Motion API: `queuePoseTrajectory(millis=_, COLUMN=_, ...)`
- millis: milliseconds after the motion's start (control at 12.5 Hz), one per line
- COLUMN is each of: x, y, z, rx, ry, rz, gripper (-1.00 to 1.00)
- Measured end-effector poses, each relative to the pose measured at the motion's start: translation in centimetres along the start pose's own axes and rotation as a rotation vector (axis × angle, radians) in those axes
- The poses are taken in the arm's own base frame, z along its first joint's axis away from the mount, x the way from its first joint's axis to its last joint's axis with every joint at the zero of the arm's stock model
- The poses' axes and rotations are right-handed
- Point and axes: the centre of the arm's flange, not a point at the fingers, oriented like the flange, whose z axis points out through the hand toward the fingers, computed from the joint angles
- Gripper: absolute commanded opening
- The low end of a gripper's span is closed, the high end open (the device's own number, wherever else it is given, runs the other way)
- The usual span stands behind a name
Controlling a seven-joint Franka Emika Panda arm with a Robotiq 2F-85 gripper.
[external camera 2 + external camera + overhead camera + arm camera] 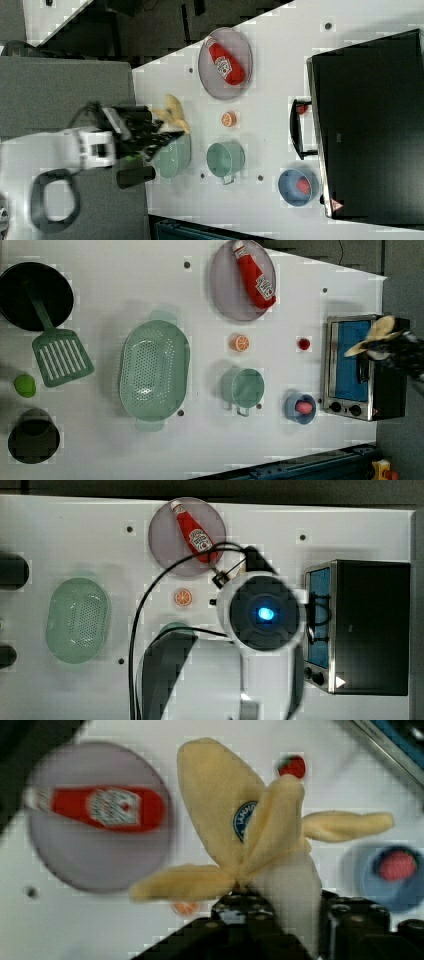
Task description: Pick banana from table and place on oven.
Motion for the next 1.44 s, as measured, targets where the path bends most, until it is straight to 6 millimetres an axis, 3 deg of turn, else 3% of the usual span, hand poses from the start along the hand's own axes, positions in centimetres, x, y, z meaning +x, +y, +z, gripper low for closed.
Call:
queuePoseTrajectory(millis=160, x=3.0, y=1.5, z=-3.3, rx=0.044, ry=0.031, rz=0.02, gripper=-0.5)
queuePoseTrajectory(millis=320, x=6.5, y=4.9, z=-3.3, rx=0.039, ry=0.036, rz=0.022, gripper=-0.5)
queuePoseTrajectory(millis=400, x=8.7, y=6.7, z=-2.4, rx=0.035, ry=0.035, rz=0.038, gripper=-0.5)
queuePoseTrajectory(millis=640, x=14.8, y=15.0, z=4.0, rx=-0.06, ry=-0.048, rz=0.108, gripper=-0.5)
queuePoseTrajectory(millis=800, x=17.5, y=20.7, z=9.2, rx=-0.12, ry=-0.087, rz=0.154, gripper=-0.5)
queuePoseTrajectory(millis=960, x=19.8, y=24.5, z=12.9, rx=-0.172, ry=-0.037, rz=0.154, gripper=-0.5)
queuePoseTrajectory(millis=1120, x=20.8, y=26.5, z=15.3, rx=-0.203, ry=-0.026, rz=0.142, gripper=-0.5)
queuePoseTrajectory(millis=1200, x=20.9, y=26.6, z=15.8, rx=-0.198, ry=-0.034, rz=0.141, gripper=-0.5)
queuePoseTrajectory(millis=1280, x=20.8, y=26.3, z=16.3, rx=-0.204, ry=-0.046, rz=0.134, gripper=-0.4)
queuePoseTrajectory(millis=1440, x=20.8, y=24.9, z=16.0, rx=-0.211, ry=-0.025, rz=0.083, gripper=0.02)
